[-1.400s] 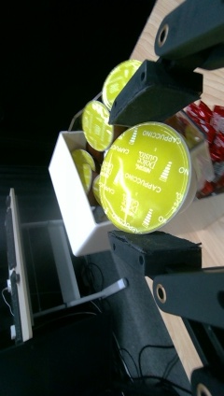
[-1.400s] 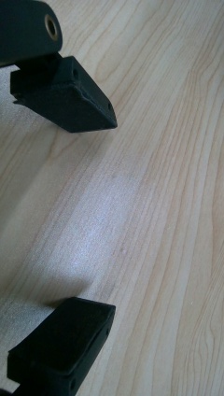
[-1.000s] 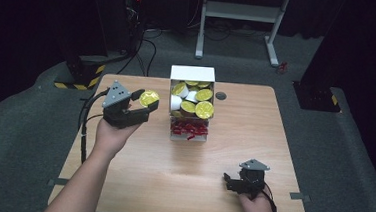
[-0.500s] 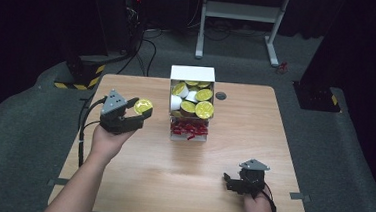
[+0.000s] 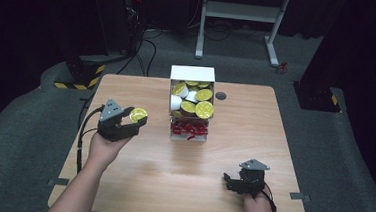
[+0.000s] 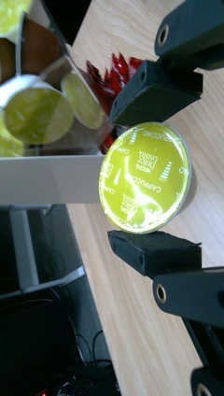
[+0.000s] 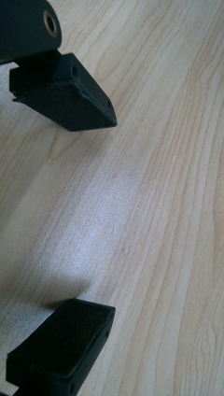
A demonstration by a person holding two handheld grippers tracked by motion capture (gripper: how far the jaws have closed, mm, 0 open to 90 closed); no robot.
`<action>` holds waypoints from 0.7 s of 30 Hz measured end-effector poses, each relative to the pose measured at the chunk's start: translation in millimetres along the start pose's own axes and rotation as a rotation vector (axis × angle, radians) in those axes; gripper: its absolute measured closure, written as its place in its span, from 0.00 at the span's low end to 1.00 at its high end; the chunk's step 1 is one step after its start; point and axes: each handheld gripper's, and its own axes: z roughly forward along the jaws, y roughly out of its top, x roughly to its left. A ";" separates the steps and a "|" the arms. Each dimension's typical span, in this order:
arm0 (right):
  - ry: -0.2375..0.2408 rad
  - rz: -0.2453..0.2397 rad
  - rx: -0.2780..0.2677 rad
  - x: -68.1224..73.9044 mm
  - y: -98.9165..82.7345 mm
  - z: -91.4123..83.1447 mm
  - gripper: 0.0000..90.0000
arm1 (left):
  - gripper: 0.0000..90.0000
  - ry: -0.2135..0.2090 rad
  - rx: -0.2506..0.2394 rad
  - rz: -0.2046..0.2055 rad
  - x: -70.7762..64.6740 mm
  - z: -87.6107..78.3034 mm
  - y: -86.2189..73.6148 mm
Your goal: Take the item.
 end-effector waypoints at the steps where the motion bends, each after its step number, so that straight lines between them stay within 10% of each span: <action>1: 0.000 -0.002 -0.001 -0.1 0.0 0.0 0.10 | 0.43 0.003 0.005 -0.003 1.3 0.5 -2.8; 21: 0.000 0.000 0.000 0.1 -0.1 0.0 0.10 | 0.43 0.036 0.090 -0.046 18.0 17.1 -44.1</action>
